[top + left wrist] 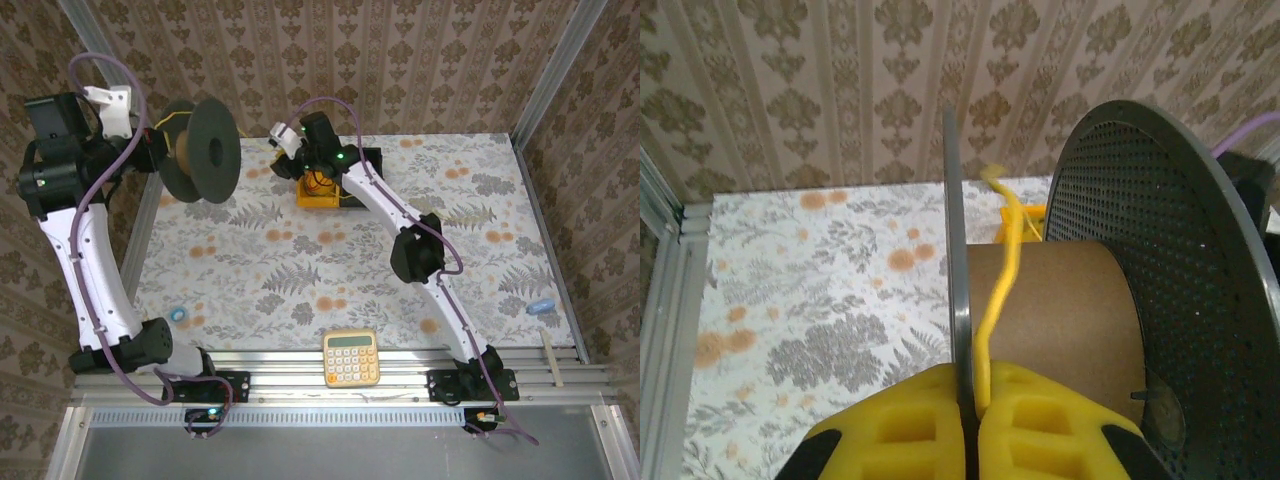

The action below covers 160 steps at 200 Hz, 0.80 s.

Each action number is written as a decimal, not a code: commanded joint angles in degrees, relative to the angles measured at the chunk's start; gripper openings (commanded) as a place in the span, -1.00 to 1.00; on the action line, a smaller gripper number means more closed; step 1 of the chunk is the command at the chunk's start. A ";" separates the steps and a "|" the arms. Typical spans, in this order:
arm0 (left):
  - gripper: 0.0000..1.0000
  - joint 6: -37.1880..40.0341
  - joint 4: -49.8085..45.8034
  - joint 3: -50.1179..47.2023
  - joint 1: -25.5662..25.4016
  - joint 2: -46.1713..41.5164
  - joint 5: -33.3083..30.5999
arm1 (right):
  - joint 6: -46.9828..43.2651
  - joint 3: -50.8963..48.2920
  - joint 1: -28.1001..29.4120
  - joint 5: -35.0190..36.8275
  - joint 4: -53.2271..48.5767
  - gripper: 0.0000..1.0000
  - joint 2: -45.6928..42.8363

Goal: Wrap the cables

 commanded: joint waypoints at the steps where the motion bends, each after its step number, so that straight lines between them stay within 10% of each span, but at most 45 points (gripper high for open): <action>1: -1.00 -2.40 2.61 4.48 1.05 1.54 1.70 | 1.53 -2.96 0.31 -0.08 2.02 -0.36 -4.24; 76: -1.00 -6.91 8.61 3.12 4.83 1.35 1.51 | 2.51 -15.82 -0.57 -0.55 5.98 -1.00 -10.97; 160: -1.00 -15.38 20.30 -7.04 7.80 -1.79 2.56 | -3.07 -19.15 3.89 6.60 -8.68 -1.00 -15.21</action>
